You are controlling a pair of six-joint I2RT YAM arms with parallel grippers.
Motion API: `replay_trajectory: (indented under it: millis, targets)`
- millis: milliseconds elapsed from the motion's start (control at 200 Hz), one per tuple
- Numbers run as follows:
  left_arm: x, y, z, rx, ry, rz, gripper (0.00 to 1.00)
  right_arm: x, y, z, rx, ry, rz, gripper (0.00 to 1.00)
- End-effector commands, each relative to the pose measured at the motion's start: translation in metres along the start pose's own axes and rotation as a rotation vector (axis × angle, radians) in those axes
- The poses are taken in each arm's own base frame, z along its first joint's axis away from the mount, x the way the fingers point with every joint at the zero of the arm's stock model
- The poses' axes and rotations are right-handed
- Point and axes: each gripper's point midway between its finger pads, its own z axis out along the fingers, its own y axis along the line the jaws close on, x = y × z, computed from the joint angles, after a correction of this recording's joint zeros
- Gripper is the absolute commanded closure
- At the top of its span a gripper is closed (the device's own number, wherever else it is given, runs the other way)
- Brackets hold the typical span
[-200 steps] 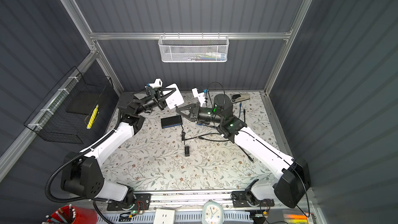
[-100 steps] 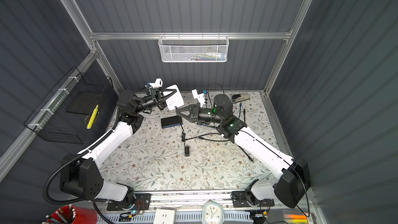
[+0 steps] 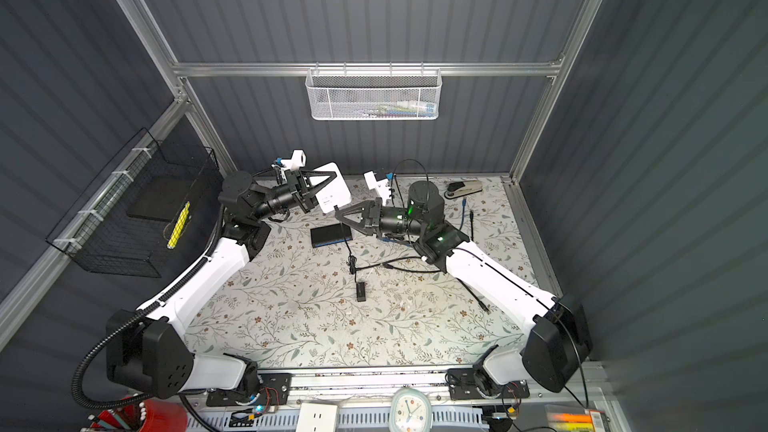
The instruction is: Insert the plug into the switch port
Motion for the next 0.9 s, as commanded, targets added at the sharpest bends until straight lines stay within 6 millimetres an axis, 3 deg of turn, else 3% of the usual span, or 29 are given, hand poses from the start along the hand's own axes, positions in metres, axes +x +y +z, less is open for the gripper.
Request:
replay_trajectory:
  millis: [0,140,305,495,615,745,895]
  targets:
    - [0.048,-0.023,0.001,0.028,0.158,0.058,1.00,-0.038,0.013,0.005,-0.025,-0.121,-0.087,1.00]
    - [0.070,-0.003,0.001,-0.024,0.238,0.064,1.00,-0.053,0.020,0.000,-0.071,-0.158,-0.029,1.00]
    - [0.081,0.012,-0.005,-0.073,0.278,0.062,1.00,-0.063,0.011,-0.010,-0.051,-0.188,0.002,1.00]
    - [0.078,0.019,0.006,-0.077,0.261,0.056,1.00,-0.063,0.004,0.005,-0.063,-0.172,0.010,1.00]
    - [0.079,0.024,0.009,-0.083,0.245,0.046,1.00,-0.070,0.002,0.002,-0.056,-0.199,-0.009,1.00]
    - [0.084,0.017,0.012,-0.051,0.246,0.037,1.00,-0.078,-0.003,-0.004,-0.048,-0.224,-0.032,1.00]
    - [0.101,0.016,0.017,-0.044,0.293,0.019,1.00,-0.087,-0.007,-0.010,-0.055,-0.227,-0.044,1.00]
